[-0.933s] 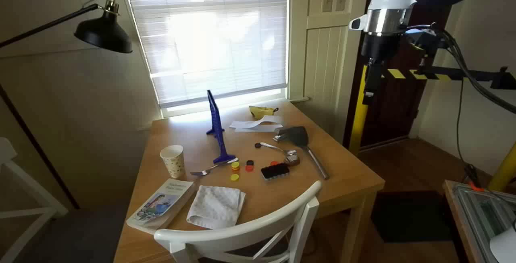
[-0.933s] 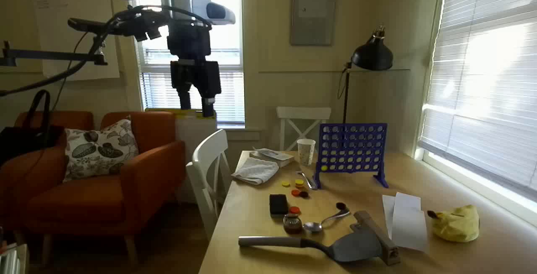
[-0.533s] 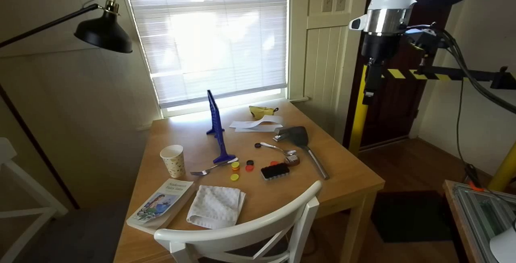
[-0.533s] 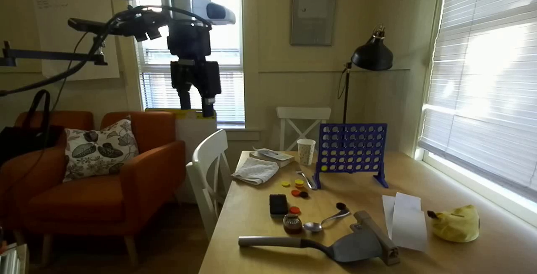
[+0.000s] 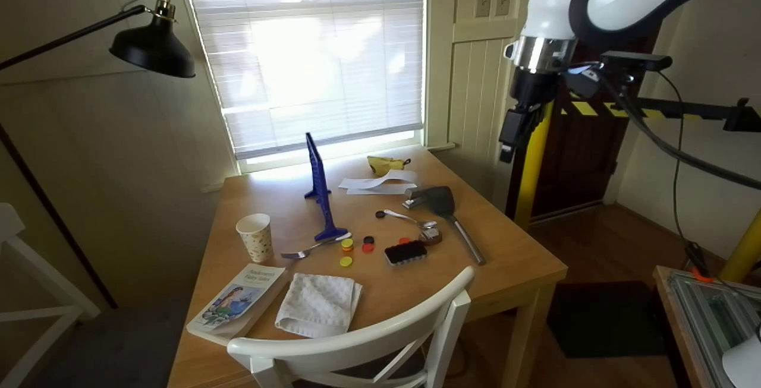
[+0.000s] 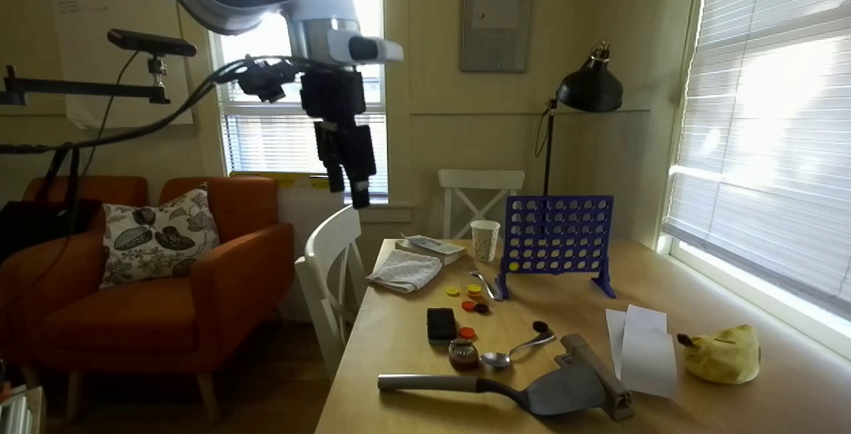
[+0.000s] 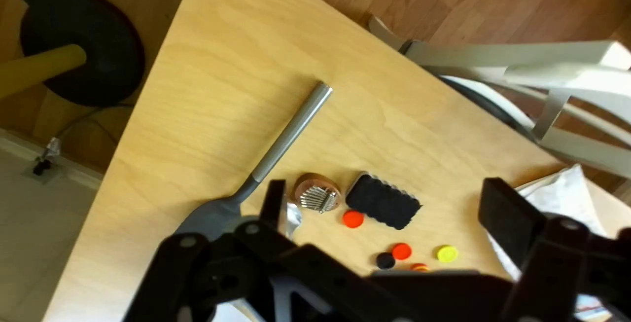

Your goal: Put the black object on the paper towel using the spatula

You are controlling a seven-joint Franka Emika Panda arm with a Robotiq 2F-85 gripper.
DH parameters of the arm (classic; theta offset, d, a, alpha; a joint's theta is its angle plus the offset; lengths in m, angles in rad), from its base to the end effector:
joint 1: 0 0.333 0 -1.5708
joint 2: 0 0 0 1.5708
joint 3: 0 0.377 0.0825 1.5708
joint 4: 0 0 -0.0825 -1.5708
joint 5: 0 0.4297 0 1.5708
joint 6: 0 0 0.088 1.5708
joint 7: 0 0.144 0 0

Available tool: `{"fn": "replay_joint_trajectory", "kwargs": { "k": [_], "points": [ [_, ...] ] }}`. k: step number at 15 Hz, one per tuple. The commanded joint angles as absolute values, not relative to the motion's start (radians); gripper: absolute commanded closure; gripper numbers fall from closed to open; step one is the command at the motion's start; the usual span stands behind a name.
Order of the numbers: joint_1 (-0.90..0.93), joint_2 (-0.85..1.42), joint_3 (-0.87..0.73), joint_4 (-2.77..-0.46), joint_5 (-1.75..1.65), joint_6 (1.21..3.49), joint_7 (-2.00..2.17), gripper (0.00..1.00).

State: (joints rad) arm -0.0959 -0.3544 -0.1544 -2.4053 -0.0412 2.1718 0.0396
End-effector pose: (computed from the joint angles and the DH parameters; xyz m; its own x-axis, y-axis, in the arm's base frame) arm 0.4552 -0.1215 0.4555 0.9589 -0.2587 0.1166 -0.2580 -0.9659 -0.0216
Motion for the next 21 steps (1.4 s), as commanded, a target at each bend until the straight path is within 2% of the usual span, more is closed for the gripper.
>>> {"fn": "replay_joint_trajectory", "kwargs": {
  "k": [1, 7, 8, 14, 21],
  "points": [
    [-0.140, -0.182, -0.140, -2.373, -0.016, 2.295, 0.192, 0.00],
    [-0.162, 0.051, -0.150, -2.361, -0.009, 2.420, 0.461, 0.00],
    [-0.156, -0.032, -0.153, -2.398, -0.027, 2.410, 0.388, 0.00],
    [-0.151, 0.049, -0.161, -2.371, -0.027, 2.423, 0.450, 0.00],
    [-0.164, 0.266, -0.154, -2.294, 0.226, 2.493, 0.424, 0.00]
  ]
}}
